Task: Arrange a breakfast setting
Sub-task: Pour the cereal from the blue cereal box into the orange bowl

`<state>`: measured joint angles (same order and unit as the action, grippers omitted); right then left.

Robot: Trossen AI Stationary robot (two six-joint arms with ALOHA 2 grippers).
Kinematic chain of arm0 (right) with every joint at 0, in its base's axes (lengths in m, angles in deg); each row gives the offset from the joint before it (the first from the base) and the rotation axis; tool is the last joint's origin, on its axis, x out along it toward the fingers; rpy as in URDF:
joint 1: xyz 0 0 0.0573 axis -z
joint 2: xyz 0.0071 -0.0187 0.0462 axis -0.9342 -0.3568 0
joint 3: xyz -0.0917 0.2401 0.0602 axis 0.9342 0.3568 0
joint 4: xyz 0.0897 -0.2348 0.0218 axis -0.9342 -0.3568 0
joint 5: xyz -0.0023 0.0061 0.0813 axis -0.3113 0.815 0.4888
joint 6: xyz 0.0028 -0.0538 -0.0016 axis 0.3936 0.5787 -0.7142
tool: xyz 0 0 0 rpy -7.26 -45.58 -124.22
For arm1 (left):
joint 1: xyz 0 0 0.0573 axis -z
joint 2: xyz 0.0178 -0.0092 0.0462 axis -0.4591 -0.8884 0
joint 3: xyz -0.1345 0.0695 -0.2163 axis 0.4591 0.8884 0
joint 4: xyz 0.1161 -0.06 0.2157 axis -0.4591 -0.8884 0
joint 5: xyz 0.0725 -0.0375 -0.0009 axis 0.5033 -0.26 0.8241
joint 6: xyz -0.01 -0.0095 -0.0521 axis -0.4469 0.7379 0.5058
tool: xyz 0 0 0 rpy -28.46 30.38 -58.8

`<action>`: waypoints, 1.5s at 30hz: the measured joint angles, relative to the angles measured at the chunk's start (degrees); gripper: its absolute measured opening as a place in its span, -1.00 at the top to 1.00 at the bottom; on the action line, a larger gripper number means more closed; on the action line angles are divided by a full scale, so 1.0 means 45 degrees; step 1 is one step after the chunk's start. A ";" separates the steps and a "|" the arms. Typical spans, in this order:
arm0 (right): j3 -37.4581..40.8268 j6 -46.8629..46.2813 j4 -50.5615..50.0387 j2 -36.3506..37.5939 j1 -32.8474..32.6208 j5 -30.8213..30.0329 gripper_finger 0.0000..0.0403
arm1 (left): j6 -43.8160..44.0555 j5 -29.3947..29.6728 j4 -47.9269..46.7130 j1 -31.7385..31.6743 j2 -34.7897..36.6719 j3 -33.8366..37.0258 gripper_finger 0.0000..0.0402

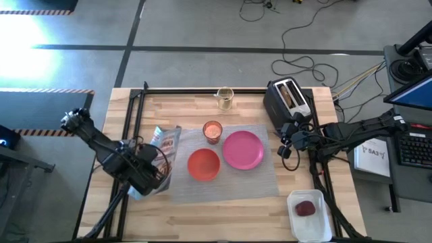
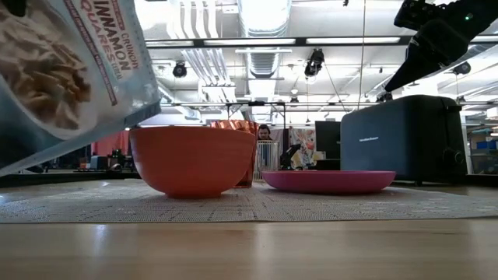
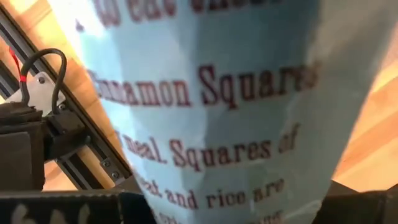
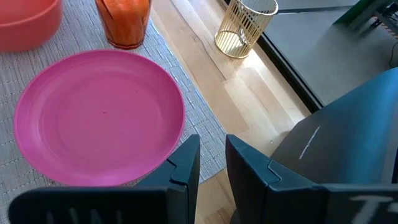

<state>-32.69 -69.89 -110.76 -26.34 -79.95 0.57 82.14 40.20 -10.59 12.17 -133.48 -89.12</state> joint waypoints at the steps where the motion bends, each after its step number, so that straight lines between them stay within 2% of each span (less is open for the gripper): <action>1: 0.0001 0.0005 -0.0002 0.0000 -0.0002 0.0003 0.66 | 0.0054 0.0096 0.0009 0.0195 -0.0103 -0.0043 0.26; 8: 0.0000 0.0000 -0.0002 0.0000 -0.0003 0.0003 0.66 | 0.0199 0.0580 0.0024 0.1504 -0.1408 -0.1038 0.26; 14: 0.0000 0.0000 0.0003 0.0000 -0.0003 -0.0002 0.66 | -0.1417 0.0815 0.0058 0.2502 -0.3077 -0.3158 0.26; 20: 0.0001 0.0001 0.0000 0.0000 -0.0003 -0.0002 0.66 | -0.2656 0.1214 0.0042 0.2810 -0.4089 -0.5233 0.26; 25: 0.0000 0.0000 -0.0002 0.0000 -0.0001 0.0000 0.66 | -0.2889 0.0985 0.0015 0.2818 -0.4221 -0.6041 0.26; 36: 0.0000 0.0001 -0.0002 0.0000 -0.0002 0.0000 0.66 | -0.2561 -0.1438 0.0006 0.1844 -0.3900 -0.6647 0.26; 41: 0.0000 0.0005 0.0003 -0.0005 0.0001 -0.0002 0.66 | -0.3151 -0.3036 0.0003 0.1087 -0.3631 -0.6647 0.26; 45: 0.0000 0.0002 -0.0002 -0.0004 -0.0003 0.0003 0.66 | -0.3811 -0.3407 0.0015 0.0282 -0.3564 -0.6647 0.26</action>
<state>-32.69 -69.88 -110.76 -26.36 -79.97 0.59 64.99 24.87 -10.52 13.44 -149.52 -119.03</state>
